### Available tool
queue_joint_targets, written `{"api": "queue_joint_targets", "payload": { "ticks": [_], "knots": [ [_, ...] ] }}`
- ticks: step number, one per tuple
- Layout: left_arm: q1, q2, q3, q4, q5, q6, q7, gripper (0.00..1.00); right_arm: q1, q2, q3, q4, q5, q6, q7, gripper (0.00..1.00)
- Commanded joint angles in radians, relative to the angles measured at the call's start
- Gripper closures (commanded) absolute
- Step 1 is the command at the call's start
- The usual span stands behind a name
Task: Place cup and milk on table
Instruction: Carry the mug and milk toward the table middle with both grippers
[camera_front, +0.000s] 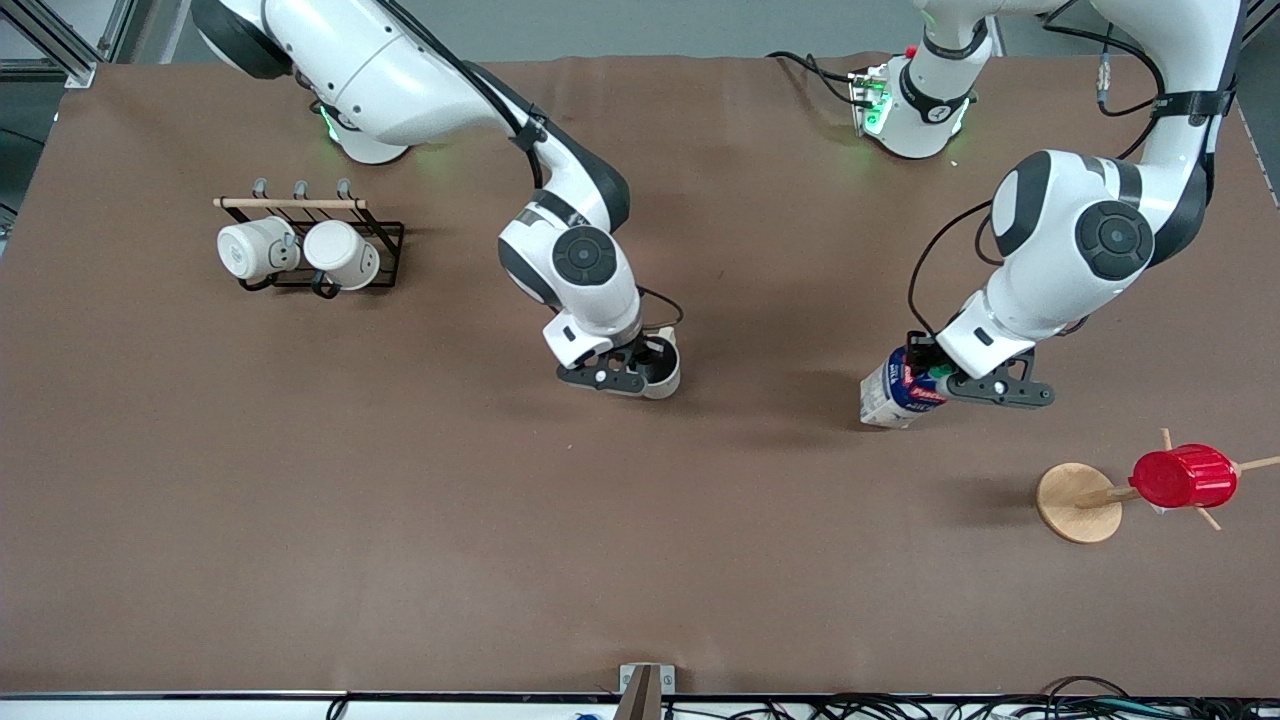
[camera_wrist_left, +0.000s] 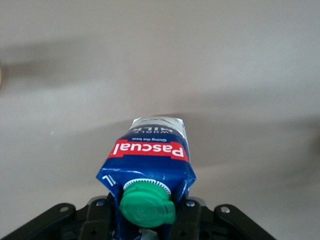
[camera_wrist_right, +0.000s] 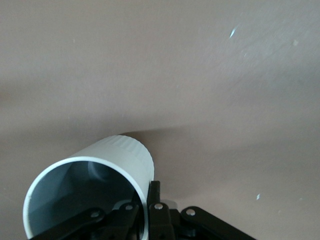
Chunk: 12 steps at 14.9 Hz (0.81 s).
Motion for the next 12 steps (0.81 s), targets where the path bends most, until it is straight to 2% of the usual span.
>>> {"api": "queue_joint_targets", "payload": {
  "ticks": [1,2,3,4,8,12],
  "knots": [
    [-0.117,0.105,-0.004,0.189,0.021,-0.053,-0.168,0.88,0.004,0.009,0.007,0.010,-0.033,0.005,0.052,0.82],
    [-0.154,0.137,-0.004,0.223,0.038,-0.053,-0.233,0.88,0.004,0.009,0.007,0.010,-0.034,0.000,0.056,0.58],
    [-0.191,0.168,-0.004,0.255,0.058,-0.050,-0.294,0.88,0.004,0.006,0.006,0.008,-0.037,-0.005,0.056,0.11],
    [-0.226,0.198,-0.004,0.283,0.073,-0.050,-0.357,0.88,0.001,0.003,0.006,0.008,-0.047,-0.011,0.053,0.00],
    [-0.345,0.292,-0.001,0.390,0.078,-0.081,-0.534,0.88,-0.034,-0.073,0.011,0.010,-0.047,-0.090,0.040,0.00],
    [-0.386,0.283,-0.003,0.389,0.079,-0.177,-0.543,0.88,-0.132,-0.283,0.011,0.007,-0.044,-0.368,-0.021,0.00]
  ]
}}
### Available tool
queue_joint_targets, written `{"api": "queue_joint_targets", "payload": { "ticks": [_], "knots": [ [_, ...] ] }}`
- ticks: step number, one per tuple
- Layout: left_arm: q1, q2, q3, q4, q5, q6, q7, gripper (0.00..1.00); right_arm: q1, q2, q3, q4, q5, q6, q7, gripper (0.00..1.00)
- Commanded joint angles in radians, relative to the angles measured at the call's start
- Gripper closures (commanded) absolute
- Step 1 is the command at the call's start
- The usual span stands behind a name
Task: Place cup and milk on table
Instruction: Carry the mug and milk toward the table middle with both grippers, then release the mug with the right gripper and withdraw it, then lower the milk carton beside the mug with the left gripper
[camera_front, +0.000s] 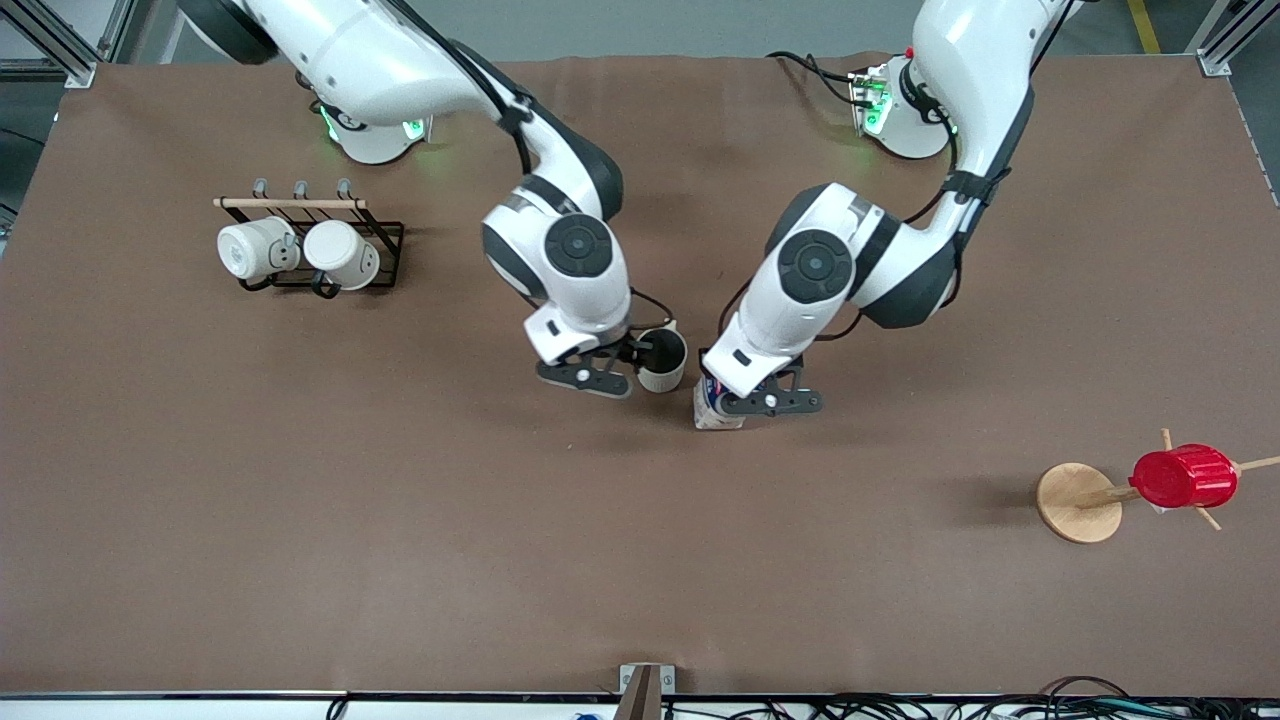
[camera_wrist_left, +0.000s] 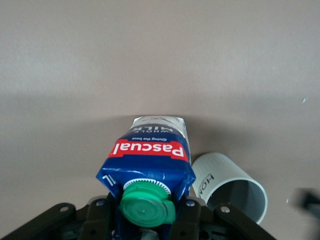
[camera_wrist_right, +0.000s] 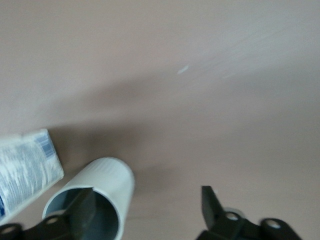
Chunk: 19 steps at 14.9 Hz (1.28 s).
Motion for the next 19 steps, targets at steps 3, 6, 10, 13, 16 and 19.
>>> {"api": "queue_joint_targets", "payload": {
  "ticks": [3,6,10,13,16,19],
  "knots": [
    [-0.017,-0.046,0.001,0.009,0.016,-0.111,-0.014,0.88,-0.169,-0.277,0.003,-0.055,-0.010,-0.230,-0.173,0.00],
    [-0.035,-0.052,0.003,-0.008,0.016,-0.113,-0.015,0.88,-0.289,-0.384,-0.005,-0.054,-0.004,-0.296,-0.292,0.00],
    [-0.043,-0.058,0.000,-0.037,0.018,-0.111,-0.014,0.81,-0.326,-0.495,-0.225,-0.049,0.120,-0.341,-0.551,0.00],
    [-0.058,-0.064,0.000,-0.052,0.018,-0.111,-0.014,0.60,-0.322,-0.540,-0.409,-0.043,0.180,-0.396,-0.774,0.00],
    [-0.055,-0.078,0.000,-0.052,0.016,-0.111,-0.005,0.04,-0.323,-0.578,-0.543,-0.038,0.231,-0.427,-0.946,0.00],
    [-0.027,-0.116,0.000,-0.054,0.016,-0.113,0.006,0.00,-0.340,-0.586,-0.560,-0.038,0.231,-0.448,-1.003,0.00]
  ]
}}
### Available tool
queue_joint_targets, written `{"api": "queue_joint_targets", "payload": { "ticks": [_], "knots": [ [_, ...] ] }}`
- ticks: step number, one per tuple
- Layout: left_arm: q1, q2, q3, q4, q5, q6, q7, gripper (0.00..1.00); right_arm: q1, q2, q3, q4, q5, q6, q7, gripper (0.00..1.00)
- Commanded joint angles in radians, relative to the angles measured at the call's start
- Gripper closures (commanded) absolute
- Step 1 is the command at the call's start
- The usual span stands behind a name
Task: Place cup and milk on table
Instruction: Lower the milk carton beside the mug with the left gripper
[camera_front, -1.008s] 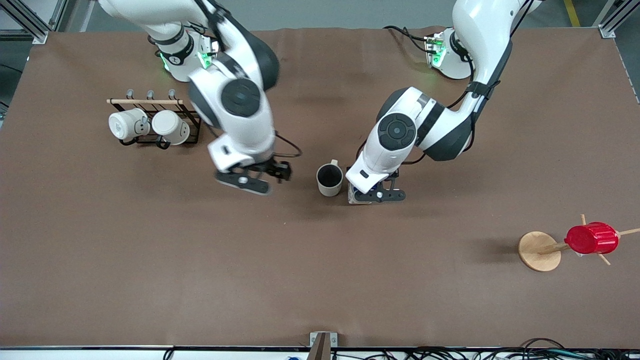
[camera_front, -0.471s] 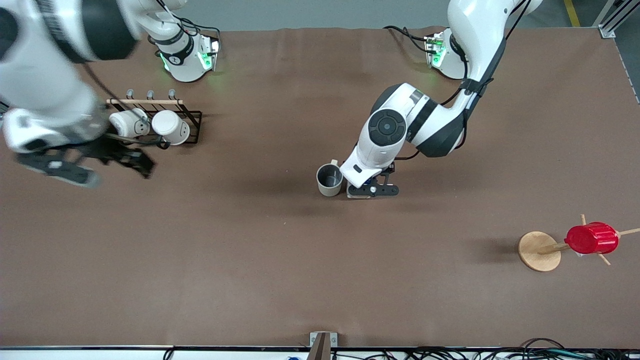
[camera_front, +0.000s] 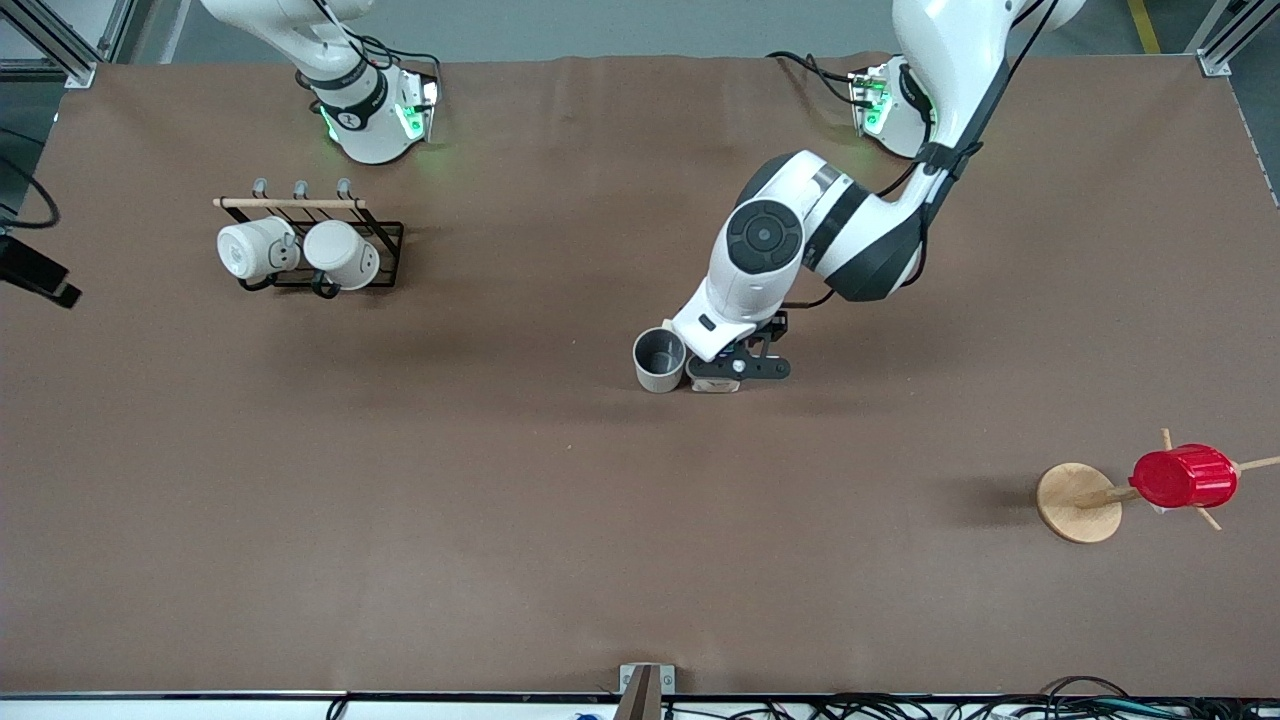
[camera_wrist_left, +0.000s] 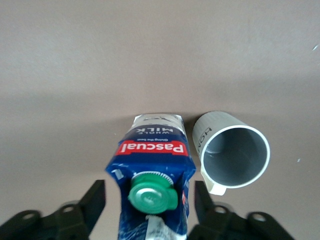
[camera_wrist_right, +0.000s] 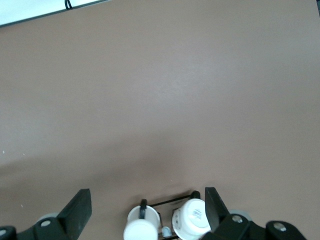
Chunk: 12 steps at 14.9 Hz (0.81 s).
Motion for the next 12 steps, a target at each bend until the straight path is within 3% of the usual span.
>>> {"api": "queue_joint_targets", "payload": {
  "ticks": [1,10,12],
  "knots": [
    [0.038,-0.081,0.001,-0.032,0.005,-0.017,0.009,0.00,-0.016,-0.028,0.009,-0.036,0.019,-0.004,-0.021,0.00],
    [0.267,-0.370,-0.005,-0.219,-0.012,-0.026,0.268,0.00,-0.093,-0.028,0.082,-0.036,0.040,-0.009,-0.023,0.00],
    [0.308,-0.398,-0.005,-0.210,-0.021,-0.042,0.297,0.00,-0.085,-0.028,0.082,-0.036,0.040,-0.012,-0.023,0.00]
  ]
}}
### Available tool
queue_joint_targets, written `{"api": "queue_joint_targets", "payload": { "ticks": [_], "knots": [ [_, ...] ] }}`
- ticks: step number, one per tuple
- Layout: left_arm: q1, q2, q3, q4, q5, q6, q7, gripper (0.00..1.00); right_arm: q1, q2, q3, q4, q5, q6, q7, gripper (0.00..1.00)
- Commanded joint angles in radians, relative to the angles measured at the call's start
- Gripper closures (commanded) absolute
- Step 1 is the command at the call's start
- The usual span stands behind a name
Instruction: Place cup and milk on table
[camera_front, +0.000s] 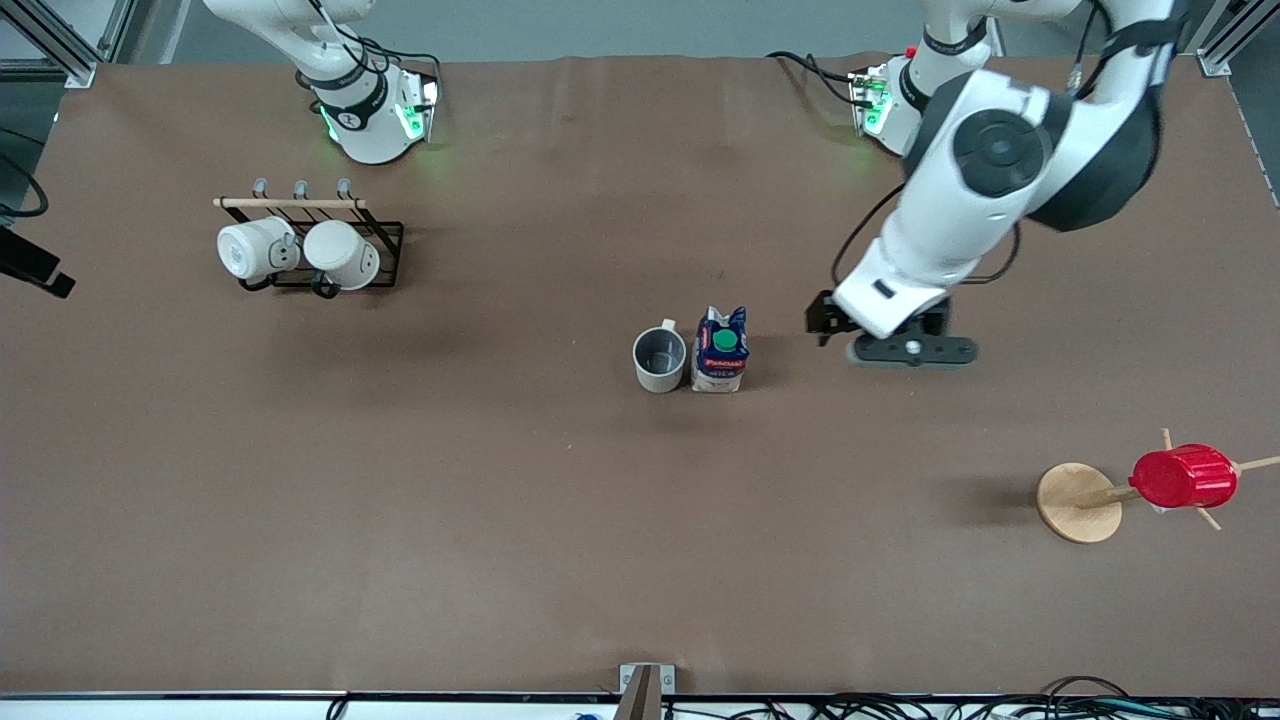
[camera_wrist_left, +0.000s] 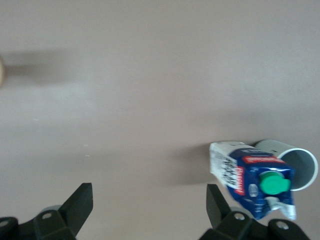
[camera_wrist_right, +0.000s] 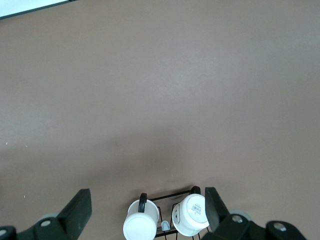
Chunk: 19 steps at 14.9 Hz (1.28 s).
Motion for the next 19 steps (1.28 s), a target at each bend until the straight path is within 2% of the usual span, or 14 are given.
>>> {"api": "queue_joint_targets", "payload": {
  "ticks": [1,7,9,12,15,19],
  "knots": [
    [0.040,-0.070,-0.007,-0.012,-0.047,-0.038,0.048,0.00,-0.021,-0.024,0.020,-0.027,0.020,0.000,-0.010,0.00],
    [0.043,-0.064,0.005,0.202,-0.062,-0.247,0.056,0.00,-0.045,-0.024,0.035,-0.028,0.020,-0.002,-0.012,0.00],
    [0.045,-0.067,0.007,0.242,-0.061,-0.296,0.059,0.00,-0.081,-0.024,0.078,-0.028,0.020,-0.003,-0.012,0.00],
    [0.104,-0.071,0.022,0.282,-0.085,-0.342,0.146,0.00,-0.078,-0.024,0.078,-0.028,0.019,-0.005,-0.012,0.00],
    [0.163,-0.117,0.030,0.262,-0.105,-0.370,0.250,0.00,-0.078,-0.024,0.078,-0.028,0.019,-0.011,-0.012,0.00],
    [0.163,-0.188,0.065,0.191,-0.104,-0.379,0.302,0.01,-0.078,-0.024,0.078,-0.028,0.019,-0.011,-0.012,0.00]
  ]
}}
